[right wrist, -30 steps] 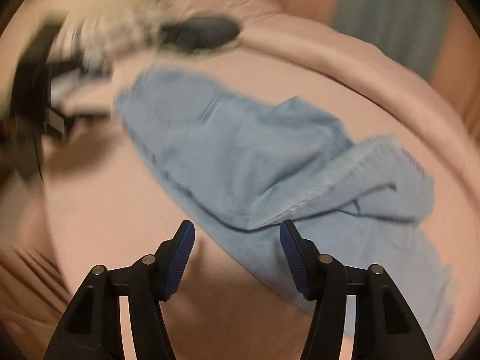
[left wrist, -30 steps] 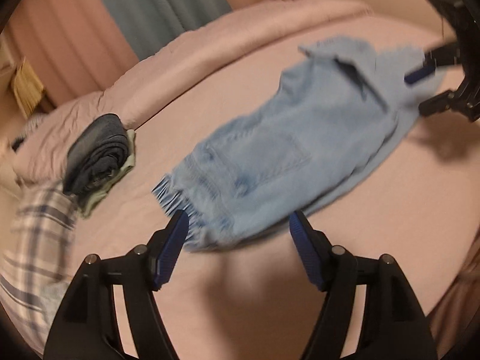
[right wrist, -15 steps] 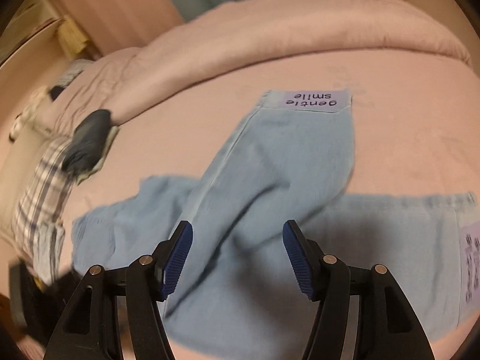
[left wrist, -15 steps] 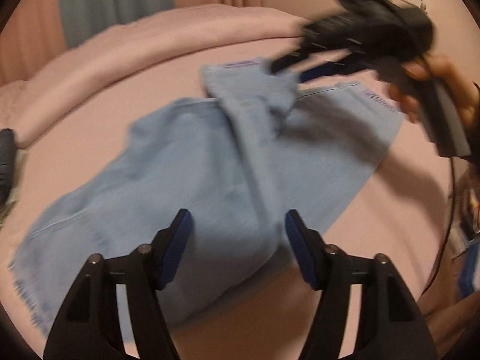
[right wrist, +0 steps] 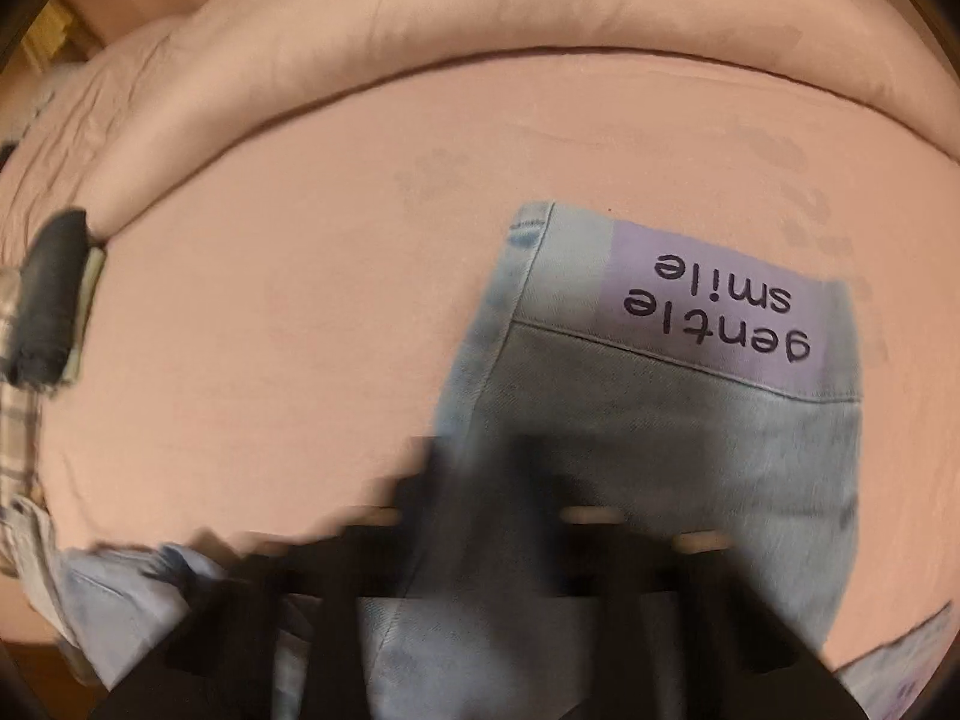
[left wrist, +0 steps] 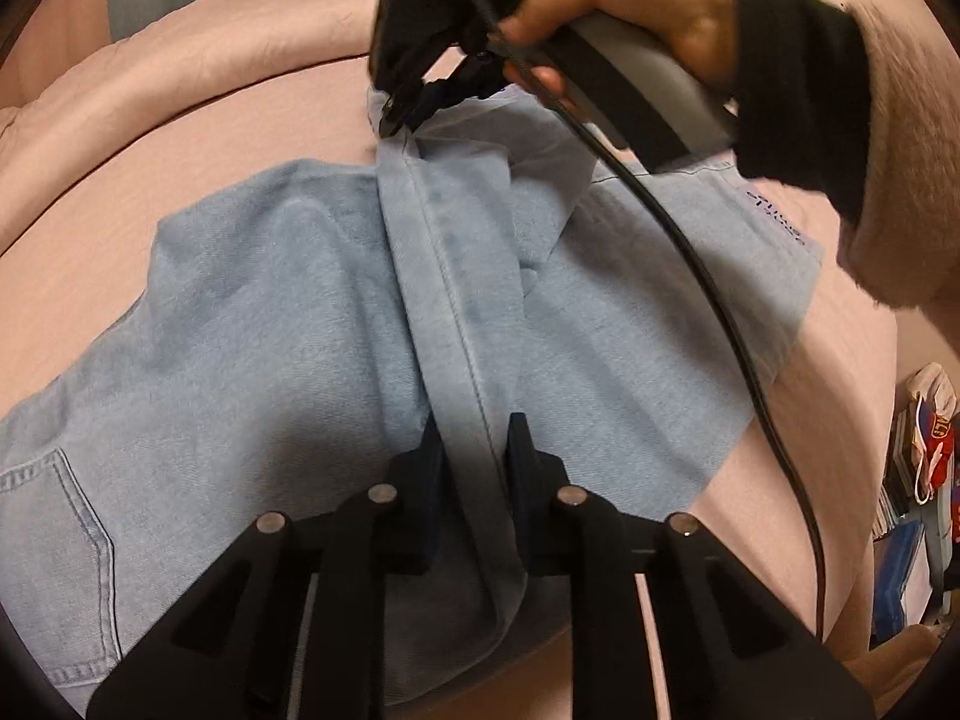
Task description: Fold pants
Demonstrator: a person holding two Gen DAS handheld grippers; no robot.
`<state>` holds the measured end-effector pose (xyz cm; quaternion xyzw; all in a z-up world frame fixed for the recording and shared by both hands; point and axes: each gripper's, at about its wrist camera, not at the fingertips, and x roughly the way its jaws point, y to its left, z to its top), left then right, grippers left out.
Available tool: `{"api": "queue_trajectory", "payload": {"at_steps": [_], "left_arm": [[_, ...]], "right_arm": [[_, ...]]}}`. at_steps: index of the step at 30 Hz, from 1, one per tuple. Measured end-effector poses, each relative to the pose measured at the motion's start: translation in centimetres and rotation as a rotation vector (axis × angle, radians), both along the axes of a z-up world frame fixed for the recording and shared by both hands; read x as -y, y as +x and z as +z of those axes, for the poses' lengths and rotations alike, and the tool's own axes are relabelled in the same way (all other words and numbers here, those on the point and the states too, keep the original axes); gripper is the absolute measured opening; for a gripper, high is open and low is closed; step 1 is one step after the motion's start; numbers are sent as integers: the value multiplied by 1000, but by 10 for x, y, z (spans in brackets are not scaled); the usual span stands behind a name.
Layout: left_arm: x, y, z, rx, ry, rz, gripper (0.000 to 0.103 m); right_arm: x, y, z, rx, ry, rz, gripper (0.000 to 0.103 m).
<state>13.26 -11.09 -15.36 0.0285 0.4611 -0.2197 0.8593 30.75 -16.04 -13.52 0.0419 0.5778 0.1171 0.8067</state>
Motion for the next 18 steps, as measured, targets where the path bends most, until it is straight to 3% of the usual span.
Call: {"api": "queue_trajectory", "payload": {"at_steps": [5, 11, 14, 18], "left_arm": [[2, -6, 5, -2, -5, 17, 13], [13, -19, 18, 35, 12, 6, 12], [21, -28, 23, 64, 36, -25, 11], [31, -35, 24, 64, 67, -60, 11]], "right_arm": [[46, -51, 38, 152, 146, -49, 7], [143, -165, 99, 375, 318, -199, 7], [184, -234, 99, 436, 362, -290, 7], [223, -312, 58, 426, 390, -456, 7]]}}
